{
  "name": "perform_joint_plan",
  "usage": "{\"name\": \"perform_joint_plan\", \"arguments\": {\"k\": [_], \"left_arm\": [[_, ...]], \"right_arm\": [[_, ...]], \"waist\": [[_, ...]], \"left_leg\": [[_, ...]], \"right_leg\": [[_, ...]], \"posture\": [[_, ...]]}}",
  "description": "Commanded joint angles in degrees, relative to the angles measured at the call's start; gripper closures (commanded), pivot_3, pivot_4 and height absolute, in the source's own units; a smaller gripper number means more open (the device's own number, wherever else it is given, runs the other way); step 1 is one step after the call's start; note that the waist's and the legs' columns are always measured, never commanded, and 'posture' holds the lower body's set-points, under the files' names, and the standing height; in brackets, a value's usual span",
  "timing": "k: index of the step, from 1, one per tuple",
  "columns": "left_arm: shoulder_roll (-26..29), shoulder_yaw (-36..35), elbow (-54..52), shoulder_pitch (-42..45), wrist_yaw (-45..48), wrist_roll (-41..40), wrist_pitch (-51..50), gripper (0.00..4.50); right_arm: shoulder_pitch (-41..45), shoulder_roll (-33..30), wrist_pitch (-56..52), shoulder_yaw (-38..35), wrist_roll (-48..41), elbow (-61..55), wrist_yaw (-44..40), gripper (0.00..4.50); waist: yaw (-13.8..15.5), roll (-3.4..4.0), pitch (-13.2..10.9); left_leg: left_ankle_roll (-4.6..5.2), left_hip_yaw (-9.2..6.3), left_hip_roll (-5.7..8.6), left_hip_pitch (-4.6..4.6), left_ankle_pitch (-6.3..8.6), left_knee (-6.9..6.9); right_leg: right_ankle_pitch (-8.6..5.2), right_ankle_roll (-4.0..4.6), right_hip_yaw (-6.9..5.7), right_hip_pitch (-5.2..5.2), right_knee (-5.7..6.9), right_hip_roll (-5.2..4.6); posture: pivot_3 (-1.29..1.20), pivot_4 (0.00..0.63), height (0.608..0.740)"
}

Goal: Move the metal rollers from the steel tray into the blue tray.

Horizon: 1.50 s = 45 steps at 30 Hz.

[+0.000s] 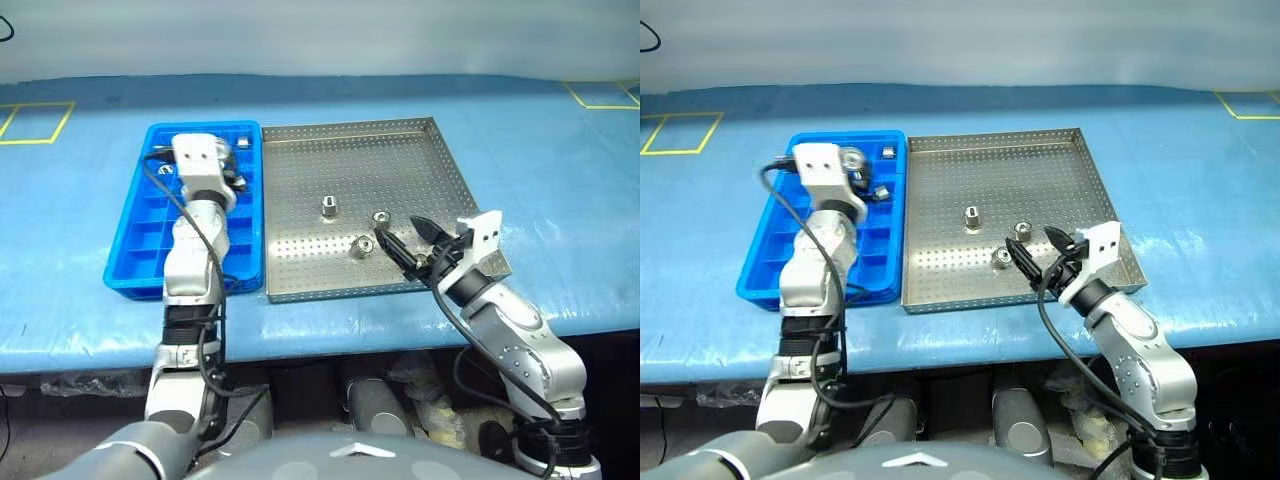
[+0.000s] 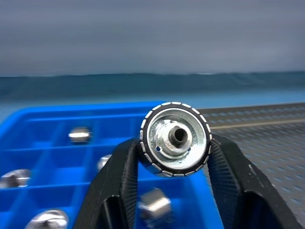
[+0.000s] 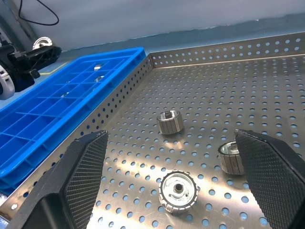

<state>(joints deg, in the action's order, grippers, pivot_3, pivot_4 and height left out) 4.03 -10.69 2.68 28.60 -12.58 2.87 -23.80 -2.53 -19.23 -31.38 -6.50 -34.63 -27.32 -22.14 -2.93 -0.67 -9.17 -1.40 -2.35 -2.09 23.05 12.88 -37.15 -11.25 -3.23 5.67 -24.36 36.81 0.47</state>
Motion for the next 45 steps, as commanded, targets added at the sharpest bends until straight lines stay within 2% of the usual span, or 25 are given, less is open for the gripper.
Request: {"name": "perform_joint_plan", "arguments": {"k": [1,9,21,22,26,29,32,34,37,45], "left_arm": [[-0.3,-2.1,1.4,0.6,-8.3,3.6,1.4,2.69],[-1.0,-5.3,4.1,-0.2,-17.6,5.4,-0.8,2.69],[-0.8,-5.6,6.3,-0.4,-16.3,3.2,-2.5,2.69],[-0.8,-5.8,6.3,-0.5,-15.7,2.7,-2.7,1.97],[-0.9,-4.3,3.8,-1.0,-8.5,-1.3,-1.1,0.74],[0.2,1.0,-0.1,-1.8,2.2,-3.7,3.9,0.74],[-0.8,3.5,-3.9,-1.9,16.5,-12.8,8.7,0.74],[0.1,6.3,-4.7,-1.6,22.5,-14.1,10.8,0.74],[0.9,9.1,-2.8,-0.3,25.5,-12.9,12.2,0.74],[-1.3,12.6,5.8,3.3,28.8,-12.3,14.8,0.74]], "right_arm": [[1.1,0.3,0.5,0.1,-0.5,-1.1,-0.3,0.00],[1.2,-0.1,0.4,0.6,-0.1,-0.9,-0.4,0.00],[1.6,0.4,0.8,1.0,0.1,-0.8,-0.2,0.00],[1.6,0.4,0.9,1.0,0.1,-0.9,-0.2,0.00],[1.5,0.8,1.0,0.9,0.3,-0.9,0.0,0.00],[1.4,1.0,1.0,0.8,0.3,-0.9,0.1,0.00],[1.4,1.0,1.0,0.9,0.4,-1.0,0.1,0.00],[1.4,1.0,1.0,0.8,0.4,-1.0,0.2,0.00],[1.2,0.9,1.0,0.9,1.0,-0.9,0.5,0.00],[-0.3,1.2,1.0,0.8,1.6,-1.4,1.0,0.00]], "waist": [[0.3,-0.09,0.0],[1.4,-0.38,-0.2],[1.5,-0.44,-0.2],[1.5,-0.44,-0.2],[1.5,-0.44,-0.2],[1.5,-0.44,-0.2],[1.6,-0.44,-0.2],[1.5,-0.44,-0.2],[1.2,-0.43,-0.2],[0.7,-0.44,-0.2]], "left_leg": [[0.00,0.00,0.00,0.02,0.00,-0.02],[-0.01,0.01,0.01,0.15,0.00,-0.05],[-0.01,0.02,0.01,0.20,0.00,-0.05],[-0.01,0.02,0.01,0.20,0.00,-0.05],[-0.01,0.02,0.01,0.20,0.00,-0.05],[-0.01,0.03,0.02,0.21,0.00,-0.06],[-0.02,0.04,0.02,0.31,-0.01,-0.07],[-0.02,0.06,0.02,0.35,0.00,-0.09],[-0.01,0.09,0.02,0.32,0.00,-0.10],[-0.01,0.11,0.01,0.32,0.00,-0.21]], "right_leg": [[0.01,-0.02,0.00,0.00,0.00,0.00],[0.10,-0.16,0.00,-0.07,-0.05,-0.02],[0.19,-0.31,-0.01,-0.13,-0.06,-0.02],[0.19,-0.31,-0.01,-0.13,-0.07,-0.02],[0.19,-0.30,-0.01,-0.13,-0.06,-0.02],[0.16,-0.24,-0.01,-0.14,-0.06,-0.03],[0.09,-0.13,-0.01,-0.20,-0.08,-0.06],[0.09,-0.12,-0.01,-0.22,-0.09,-0.06],[0.09,-0.12,0.02,-0.21,-0.10,-0.05],[0.10,-0.13,0.07,-0.19,-0.05,-0.02]], "posture": [[0.04,0.150,0.740],[0.05,0.150,0.740],[0.04,0.150,0.740],[0.04,0.150,0.740],[0.04,0.150,0.740],[0.04,0.150,0.740],[0.03,0.150,0.740],[0.03,0.150,0.740],[0.01,0.150,0.740],[-0.01,0.150,0.740]]}}
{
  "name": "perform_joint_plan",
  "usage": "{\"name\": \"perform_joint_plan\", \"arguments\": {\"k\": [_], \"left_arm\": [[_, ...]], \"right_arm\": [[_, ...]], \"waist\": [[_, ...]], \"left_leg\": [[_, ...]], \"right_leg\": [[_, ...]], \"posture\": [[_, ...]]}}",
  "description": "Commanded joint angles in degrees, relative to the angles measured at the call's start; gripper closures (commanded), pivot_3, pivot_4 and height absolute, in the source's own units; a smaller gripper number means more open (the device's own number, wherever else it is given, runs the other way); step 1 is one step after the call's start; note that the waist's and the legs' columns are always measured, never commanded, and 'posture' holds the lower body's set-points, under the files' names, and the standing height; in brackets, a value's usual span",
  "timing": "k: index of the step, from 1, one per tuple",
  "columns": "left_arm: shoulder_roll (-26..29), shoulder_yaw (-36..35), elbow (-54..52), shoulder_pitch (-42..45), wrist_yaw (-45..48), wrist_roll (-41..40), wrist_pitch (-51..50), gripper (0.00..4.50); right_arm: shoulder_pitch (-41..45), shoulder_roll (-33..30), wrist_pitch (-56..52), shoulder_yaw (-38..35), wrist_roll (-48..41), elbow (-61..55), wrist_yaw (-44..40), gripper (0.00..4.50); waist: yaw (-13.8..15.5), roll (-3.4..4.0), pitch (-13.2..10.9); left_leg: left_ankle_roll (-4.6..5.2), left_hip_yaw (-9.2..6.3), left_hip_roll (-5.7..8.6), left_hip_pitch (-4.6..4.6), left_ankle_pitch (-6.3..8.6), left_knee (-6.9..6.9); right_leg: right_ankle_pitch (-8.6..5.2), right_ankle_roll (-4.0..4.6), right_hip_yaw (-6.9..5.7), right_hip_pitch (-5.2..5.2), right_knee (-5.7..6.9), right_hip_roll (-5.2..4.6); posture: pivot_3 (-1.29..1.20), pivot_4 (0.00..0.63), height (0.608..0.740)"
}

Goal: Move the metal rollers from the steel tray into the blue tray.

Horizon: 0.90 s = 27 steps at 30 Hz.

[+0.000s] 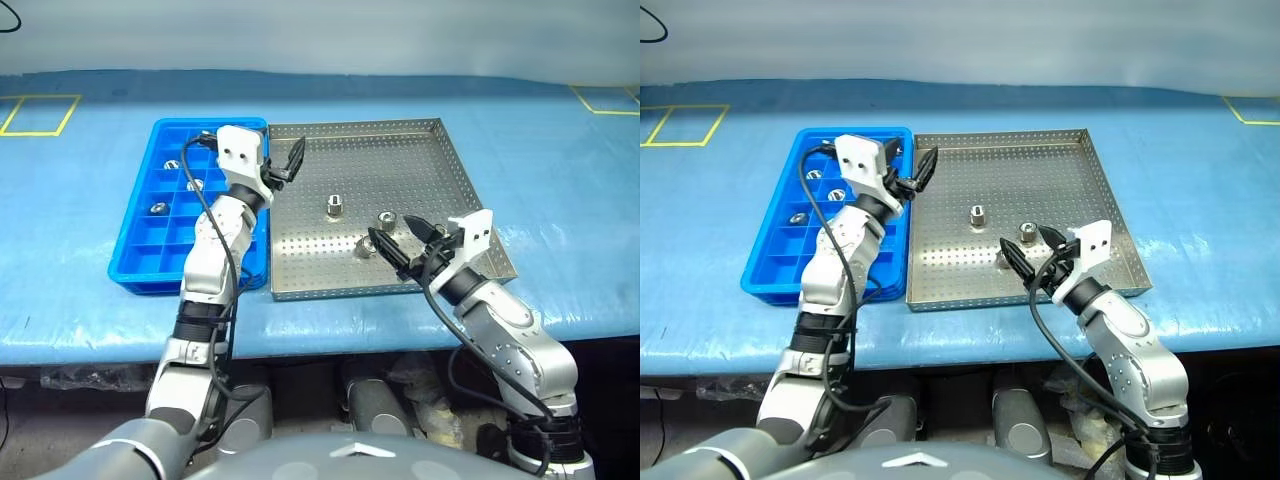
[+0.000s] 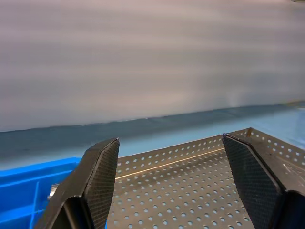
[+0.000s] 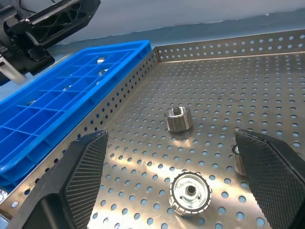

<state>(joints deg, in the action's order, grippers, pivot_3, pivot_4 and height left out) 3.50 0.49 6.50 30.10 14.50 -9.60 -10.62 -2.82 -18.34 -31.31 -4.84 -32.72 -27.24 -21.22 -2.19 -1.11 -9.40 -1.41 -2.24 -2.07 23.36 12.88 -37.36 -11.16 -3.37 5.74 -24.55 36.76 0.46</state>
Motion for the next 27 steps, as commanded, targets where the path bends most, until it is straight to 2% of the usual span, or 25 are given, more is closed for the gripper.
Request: {"name": "perform_joint_plan", "arguments": {"k": [1,15,27], "left_arm": [[-1.2,1.8,3.2,2.4,2.2,0.2,1.8,0.74],[-3.9,1.6,28.0,14.2,1.9,2.2,1.5,0.74],[-4.5,3.3,33.4,14.4,7.4,2.9,-1.1,0.74]], "right_arm": [[-0.1,0.3,0.9,-1.0,-0.4,-1.6,0.2,0.00],[-0.6,1.0,1.1,-0.9,0.4,-1.6,0.8,0.00],[-2.1,1.1,2.1,-0.2,3.0,-1.1,1.3,0.00]], "waist": [[0.0,0.00,0.0],[-0.6,0.00,0.0],[-1.8,0.00,0.0]], "left_leg": [[0.00,0.01,0.00,0.01,0.00,0.00],[0.03,-0.02,0.02,0.11,0.02,-0.08],[0.03,0.00,0.03,0.11,0.02,-0.08]], "right_leg": [[0.00,0.00,0.01,0.00,-0.01,0.00],[0.03,-0.06,0.02,-0.04,-0.03,0.02],[0.06,-0.10,0.06,-0.04,-0.02,0.02]], "posture": [[-0.01,0.150,0.740],[-0.04,0.150,0.740],[-0.07,0.150,0.740]]}}
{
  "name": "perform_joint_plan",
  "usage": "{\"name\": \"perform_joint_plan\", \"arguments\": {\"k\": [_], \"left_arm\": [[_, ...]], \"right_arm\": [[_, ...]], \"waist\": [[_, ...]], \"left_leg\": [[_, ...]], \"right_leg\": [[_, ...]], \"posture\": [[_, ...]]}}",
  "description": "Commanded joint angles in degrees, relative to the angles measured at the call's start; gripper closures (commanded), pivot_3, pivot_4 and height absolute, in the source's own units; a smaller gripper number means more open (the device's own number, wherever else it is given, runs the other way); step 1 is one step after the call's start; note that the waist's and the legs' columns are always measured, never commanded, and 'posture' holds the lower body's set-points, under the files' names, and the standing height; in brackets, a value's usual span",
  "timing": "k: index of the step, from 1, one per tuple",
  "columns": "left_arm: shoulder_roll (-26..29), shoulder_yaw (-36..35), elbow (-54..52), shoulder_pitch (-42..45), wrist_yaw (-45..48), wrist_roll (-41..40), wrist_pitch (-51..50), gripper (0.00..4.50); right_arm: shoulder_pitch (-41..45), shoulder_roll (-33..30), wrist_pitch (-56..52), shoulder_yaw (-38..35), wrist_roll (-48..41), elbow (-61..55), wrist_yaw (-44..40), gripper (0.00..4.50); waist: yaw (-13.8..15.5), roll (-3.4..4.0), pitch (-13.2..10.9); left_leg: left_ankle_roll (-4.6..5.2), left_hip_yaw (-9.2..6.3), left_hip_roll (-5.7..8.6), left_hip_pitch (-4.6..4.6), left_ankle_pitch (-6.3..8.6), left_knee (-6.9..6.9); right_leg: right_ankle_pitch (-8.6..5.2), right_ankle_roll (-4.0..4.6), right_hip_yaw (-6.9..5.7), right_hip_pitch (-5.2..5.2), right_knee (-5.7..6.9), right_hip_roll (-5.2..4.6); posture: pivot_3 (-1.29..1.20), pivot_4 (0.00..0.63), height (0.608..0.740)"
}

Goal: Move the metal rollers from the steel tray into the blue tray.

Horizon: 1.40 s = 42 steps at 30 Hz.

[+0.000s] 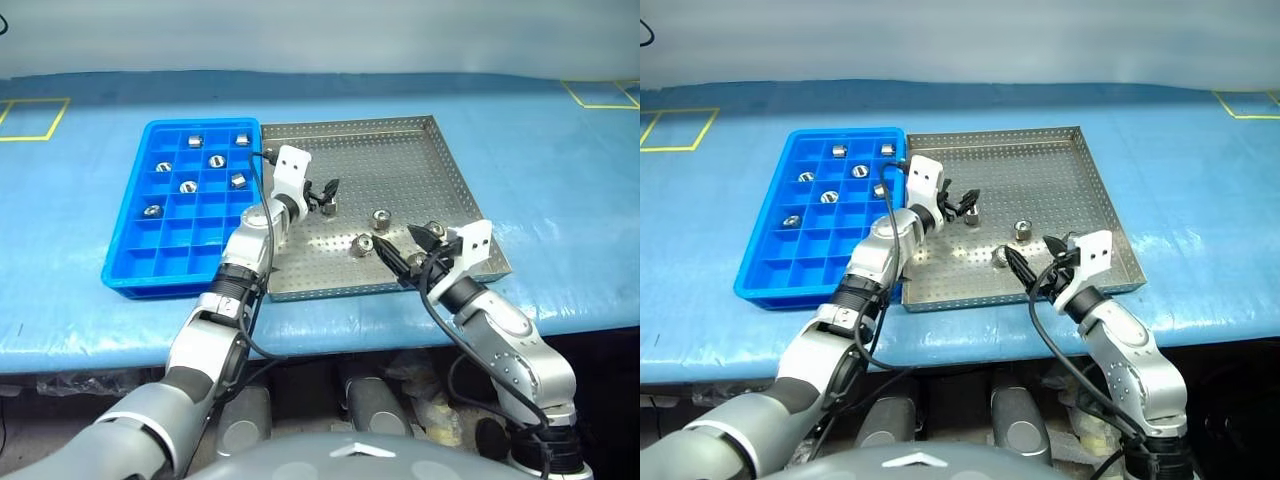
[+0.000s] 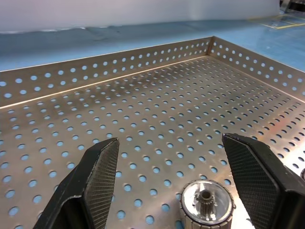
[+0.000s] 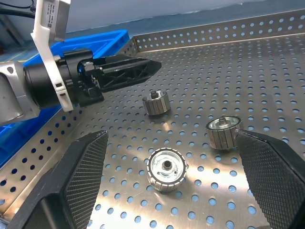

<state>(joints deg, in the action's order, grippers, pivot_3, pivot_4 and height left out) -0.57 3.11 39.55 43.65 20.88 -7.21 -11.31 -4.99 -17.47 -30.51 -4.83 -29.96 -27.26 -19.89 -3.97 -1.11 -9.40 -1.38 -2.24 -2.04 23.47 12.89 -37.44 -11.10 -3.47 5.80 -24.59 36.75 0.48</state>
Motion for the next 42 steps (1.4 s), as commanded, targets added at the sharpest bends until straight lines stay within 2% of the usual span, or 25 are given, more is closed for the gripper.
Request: {"name": "perform_joint_plan", "arguments": {"k": [1,6,13,16,20,21,25,29,32,34,38,42], "left_arm": [[-0.5,0.7,1.0,1.0,0.7,0.9,-0.4,0.74],[-0.2,1.2,6.6,2.0,-1.7,3.5,-1.2,0.74],[-0.8,1.6,10.1,-0.4,0.1,4.7,0.0,0.74],[-1.2,0.4,8.9,-1.4,1.2,3.3,0.4,1.30],[-1.5,-1.5,5.2,-3.0,-0.2,2.1,1.2,2.62],[-1.5,-1.9,3.3,-3.8,-1.1,2.2,2.6,2.81],[-2.0,-4.0,-4.8,-7.2,-13.3,5.2,13.5,2.81],[-3.3,-7.0,-13.2,-9.9,-33.3,12.1,20.5,2.81],[-3.5,-7.2,-18.8,-12.0,-47.3,20.7,18.2,2.81],[-6.1,-10.4,-22.1,-13.3,-59.9,24.5,13.2,2.81],[-7.2,-10.7,-26.9,-18.0,-67.7,29.2,11.9,2.81],[-7.9,-10.8,-31.1,-23.1,-65.4,27.3,8.5,2.81]], "right_arm": [[0.0,0.3,1.4,-0.2,0.4,-1.1,0.0,0.00],[-0.3,0.4,1.7,-0.5,0.6,-1.1,-0.1,0.00],[-0.3,0.6,2.3,-0.3,1.7,-0.6,-0.3,0.00],[-0.3,0.6,2.3,-0.3,1.9,-0.2,-0.5,0.00],[-0.2,0.7,2.4,-0.2,2.0,0.0,-0.7,0.00],[-0.1,0.7,2.4,-0.2,2.1,0.1,-0.8,0.00],[0.2,0.8,2.6,-0.1,2.3,0.7,-1.0,0.00],[1.4,0.6,2.8,0.6,2.7,2.2,-1.6,0.00],[2.3,0.5,2.8,1.4,3.1,3.3,-2.2,0.00],[2.9,0.4,3.0,2.0,3.6,4.0,-2.6,0.00],[3.5,0.5,3.1,2.6,4.2,4.8,-3.1,0.00],[3.7,0.4,3.4,3.1,5.0,5.4,-3.4,0.00]], "waist": [[-0.1,0.00,0.0],[-0.2,0.00,0.0],[-0.7,0.13,0.1],[-0.8,0.18,0.1],[-1.1,0.18,0.1],[-1.2,0.18,0.1],[-1.6,0.14,0.1],[-1.2,0.10,0.1],[-0.3,0.06,0.0],[0.6,0.03,0.0],[1.6,0.02,0.0],[2.3,0.01,0.0]], "left_leg": [[0.00,0.00,0.00,0.00,0.00,0.00],[0.00,0.01,0.00,-0.01,0.00,0.00],[0.00,0.06,0.00,-0.08,0.00,0.01],[0.00,0.13,-0.01,-0.19,0.00,0.02],[0.00,0.30,-0.01,-0.35,0.01,0.09],[0.00,0.33,-0.02,-0.37,0.01,0.11],[0.00,0.43,-0.06,-0.47,0.01,0.26],[0.00,0.43,-0.07,-0.51,0.00,0.27],[0.00,0.46,-0.02,-0.49,0.01,0.25],[0.00,0.47,0.02,-0.45,0.01,0.22],[0.02,0.46,0.06,-0.31,0.02,0.20],[0.02,0.44,0.05,-0.27,0.02,0.17]], "right_leg": [[0.00,0.00,0.00,0.00,0.00,0.00],[0.00,-0.01,0.01,0.00,0.00,0.00],[0.00,-0.01,0.07,0.03,0.03,0.01],[0.00,0.00,0.13,0.07,0.06,0.02],[0.00,0.00,0.28,0.13,0.07,0.02],[0.00,0.00,0.31,0.12,0.07,0.03],[0.03,-0.06,0.45,0.08,0.10,0.08],[0.08,-0.14,0.49,0.08,0.13,0.10],[0.11,-0.19,0.51,0.11,0.07,0.05],[0.11,-0.19,0.51,0.12,0.03,0.01],[0.24,-0.43,0.48,0.09,-0.13,-0.03],[0.10,-0.18,0.45,0.05,-0.11,-0.02]], "posture": [[-0.07,0.150,0.740],[-0.07,0.150,0.740],[-0.07,0.150,0.740],[-0.07,0.150,0.740],[-0.07,0.150,0.740],[-0.06,0.150,0.740],[-0.04,0.150,0.740],[-0.01,0.150,0.740],[0.01,0.150,0.740],[0.02,0.150,0.740],[0.03,0.150,0.740],[0.04,0.150,0.740]]}}
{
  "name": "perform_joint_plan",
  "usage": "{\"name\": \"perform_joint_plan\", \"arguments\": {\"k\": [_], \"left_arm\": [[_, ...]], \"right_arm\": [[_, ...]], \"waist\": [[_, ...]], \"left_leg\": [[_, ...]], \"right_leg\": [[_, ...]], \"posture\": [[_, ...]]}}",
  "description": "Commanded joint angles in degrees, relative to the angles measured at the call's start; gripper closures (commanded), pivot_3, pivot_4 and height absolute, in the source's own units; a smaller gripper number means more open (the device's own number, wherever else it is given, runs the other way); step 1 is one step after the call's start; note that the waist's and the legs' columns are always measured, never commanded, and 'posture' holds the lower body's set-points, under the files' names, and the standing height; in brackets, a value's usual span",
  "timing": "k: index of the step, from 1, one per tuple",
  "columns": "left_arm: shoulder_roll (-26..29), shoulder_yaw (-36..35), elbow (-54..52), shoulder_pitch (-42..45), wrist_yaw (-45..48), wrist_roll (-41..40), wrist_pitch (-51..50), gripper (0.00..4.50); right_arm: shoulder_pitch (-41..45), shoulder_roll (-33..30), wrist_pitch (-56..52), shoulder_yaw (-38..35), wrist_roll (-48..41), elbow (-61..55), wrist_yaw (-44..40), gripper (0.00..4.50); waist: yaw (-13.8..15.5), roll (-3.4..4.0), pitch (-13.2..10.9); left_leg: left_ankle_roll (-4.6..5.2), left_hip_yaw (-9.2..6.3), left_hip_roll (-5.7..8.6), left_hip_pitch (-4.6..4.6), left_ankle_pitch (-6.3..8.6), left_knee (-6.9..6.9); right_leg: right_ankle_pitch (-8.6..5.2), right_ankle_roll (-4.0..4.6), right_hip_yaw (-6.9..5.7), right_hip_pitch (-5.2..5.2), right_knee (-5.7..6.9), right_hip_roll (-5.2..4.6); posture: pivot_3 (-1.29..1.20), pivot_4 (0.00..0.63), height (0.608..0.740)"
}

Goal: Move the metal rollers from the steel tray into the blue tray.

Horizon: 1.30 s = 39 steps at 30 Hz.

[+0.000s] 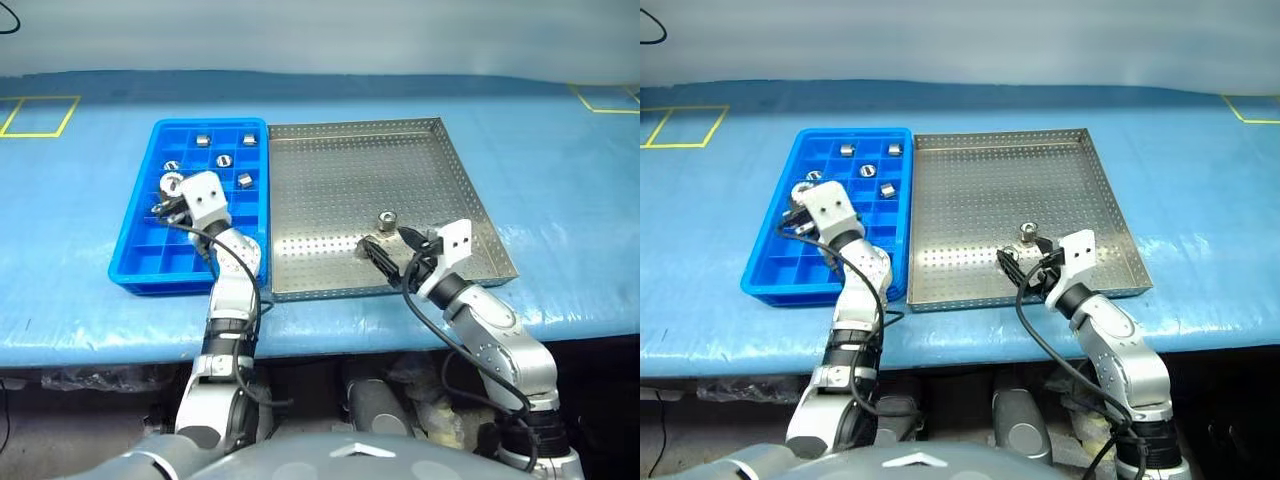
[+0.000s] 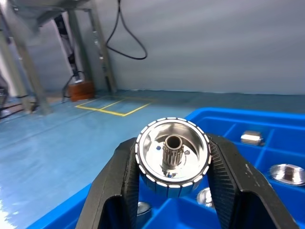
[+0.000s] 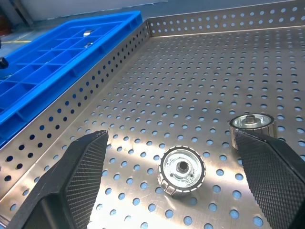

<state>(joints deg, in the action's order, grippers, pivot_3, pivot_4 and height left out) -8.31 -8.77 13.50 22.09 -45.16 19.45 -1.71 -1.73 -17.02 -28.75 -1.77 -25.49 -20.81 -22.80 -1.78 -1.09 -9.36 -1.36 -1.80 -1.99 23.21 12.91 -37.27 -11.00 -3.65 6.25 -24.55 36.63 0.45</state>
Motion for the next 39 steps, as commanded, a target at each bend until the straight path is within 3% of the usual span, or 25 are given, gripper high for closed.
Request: {"name": "perform_joint_plan", "arguments": {"k": [1,13,25,33,39], "left_arm": [[0.4,1.9,-6.2,-2.9,1.0,1.9,-1.1,2.81],[-0.9,1.4,-13.3,-9.4,1.1,1.2,-10.1,2.81],[-2.7,5.5,-19.4,-15.4,-3.1,3.4,-16.5,2.81],[-2.7,6.8,-18.8,-16.2,-1.9,0.0,-18.6,2.81],[-4.2,4.8,-18.5,-18.2,-0.6,-9.0,-12.4,2.81]], "right_arm": [[0.4,0.0,1.6,0.1,0.6,-0.9,-0.5,0.00],[0.8,0.0,2.1,0.5,1.6,0.3,-1.3,0.00],[0.5,0.0,2.8,0.9,2.8,1.2,-1.5,0.00],[0.9,0.0,2.9,1.3,3.3,1.6,-1.6,0.00],[0.8,0.1,2.9,1.2,3.7,1.6,-1.7,0.00]], "waist": [[0.1,-0.03,0.0],[0.3,-0.04,0.0],[0.2,-0.05,0.0],[0.3,0.06,0.1],[0.3,0.37,0.3]], "left_leg": [[0.00,0.00,-0.01,0.01,0.00,-0.01],[0.00,0.02,-0.02,0.00,0.00,-0.07],[0.00,0.03,-0.03,-0.02,0.00,-0.10],[-0.01,0.06,-0.02,-0.14,0.00,-0.11],[0.00,0.11,-0.02,-0.15,0.01,-0.09]], "right_leg": [[-0.01,0.01,0.00,0.00,0.01,0.00],[-0.01,0.01,0.01,0.00,0.05,0.02],[-0.01,0.03,0.01,0.01,0.07,0.01],[-0.02,0.04,0.03,0.10,0.10,-0.01],[-0.03,0.05,0.05,0.09,0.08,-0.04]], "posture": [[0.04,0.150,0.740],[0.05,0.150,0.740],[0.05,0.150,0.740],[0.05,0.150,0.740],[0.05,0.150,0.740]]}}
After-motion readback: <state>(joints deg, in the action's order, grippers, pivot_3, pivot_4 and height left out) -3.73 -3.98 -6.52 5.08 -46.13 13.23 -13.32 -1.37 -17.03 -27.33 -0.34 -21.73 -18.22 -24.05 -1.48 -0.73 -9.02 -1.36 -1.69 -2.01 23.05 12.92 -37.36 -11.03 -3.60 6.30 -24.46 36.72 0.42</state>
